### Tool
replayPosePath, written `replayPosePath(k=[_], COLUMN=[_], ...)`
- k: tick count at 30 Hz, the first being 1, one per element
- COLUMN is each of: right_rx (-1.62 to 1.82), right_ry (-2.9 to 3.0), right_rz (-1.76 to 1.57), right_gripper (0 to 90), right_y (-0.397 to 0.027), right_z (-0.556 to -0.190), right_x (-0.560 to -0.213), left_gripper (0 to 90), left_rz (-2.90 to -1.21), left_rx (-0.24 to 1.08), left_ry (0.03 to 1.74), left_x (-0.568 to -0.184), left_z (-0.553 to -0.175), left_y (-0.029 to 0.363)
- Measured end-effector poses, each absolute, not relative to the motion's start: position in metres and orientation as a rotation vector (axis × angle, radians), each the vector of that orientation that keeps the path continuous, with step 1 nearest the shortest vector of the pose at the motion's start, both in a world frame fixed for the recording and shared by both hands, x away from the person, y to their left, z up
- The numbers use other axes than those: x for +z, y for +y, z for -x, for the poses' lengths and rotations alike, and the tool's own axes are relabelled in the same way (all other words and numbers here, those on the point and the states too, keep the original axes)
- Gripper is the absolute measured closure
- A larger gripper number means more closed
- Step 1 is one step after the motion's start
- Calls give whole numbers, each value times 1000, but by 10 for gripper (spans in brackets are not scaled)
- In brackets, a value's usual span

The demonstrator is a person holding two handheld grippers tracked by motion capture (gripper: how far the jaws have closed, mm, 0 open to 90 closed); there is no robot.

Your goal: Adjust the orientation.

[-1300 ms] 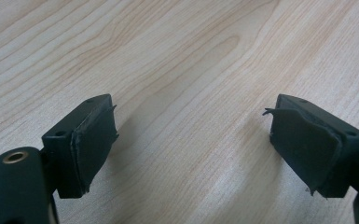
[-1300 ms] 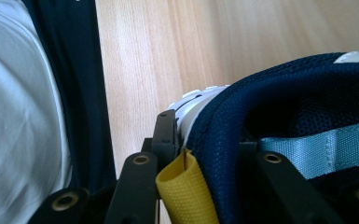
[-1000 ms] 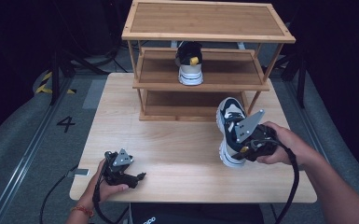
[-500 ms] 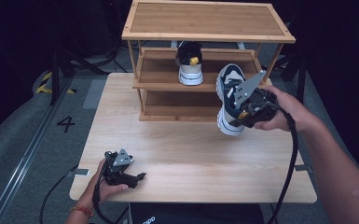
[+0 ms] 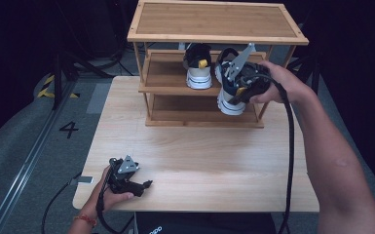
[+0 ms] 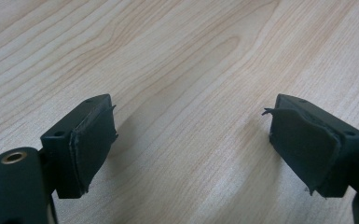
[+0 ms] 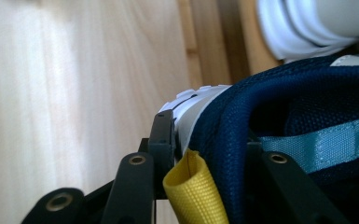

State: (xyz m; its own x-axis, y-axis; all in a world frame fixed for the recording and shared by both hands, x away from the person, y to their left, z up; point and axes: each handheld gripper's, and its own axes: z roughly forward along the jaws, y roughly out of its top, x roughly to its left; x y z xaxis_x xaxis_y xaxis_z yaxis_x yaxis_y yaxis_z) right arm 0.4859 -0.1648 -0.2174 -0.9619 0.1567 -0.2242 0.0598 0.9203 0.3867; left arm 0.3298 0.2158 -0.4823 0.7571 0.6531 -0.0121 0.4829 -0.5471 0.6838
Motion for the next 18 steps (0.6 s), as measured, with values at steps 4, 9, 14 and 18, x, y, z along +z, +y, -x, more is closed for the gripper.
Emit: replayPosePath(k=[4,9,14,18], right_rx=[527,485,482,487], right_ry=[2827,2841,2833,2805], right_rz=[-199,-241,-242,-222], right_gripper=[681,669,659,626], right_y=[-159,-154,-150,-146], right_z=[-506,-526,-540,-547], right_x=[-217,-219,-217,-216], left_gripper=[149,149,152,151], left_rz=[-2259,-2259,-2256,-2256], left_rx=[319,315,315,315], left_ry=[846,845,847,846], left_x=[-482,-482,-482,-482], left_z=[-330,-330,-329,-328], left_y=[216,216,216,216])
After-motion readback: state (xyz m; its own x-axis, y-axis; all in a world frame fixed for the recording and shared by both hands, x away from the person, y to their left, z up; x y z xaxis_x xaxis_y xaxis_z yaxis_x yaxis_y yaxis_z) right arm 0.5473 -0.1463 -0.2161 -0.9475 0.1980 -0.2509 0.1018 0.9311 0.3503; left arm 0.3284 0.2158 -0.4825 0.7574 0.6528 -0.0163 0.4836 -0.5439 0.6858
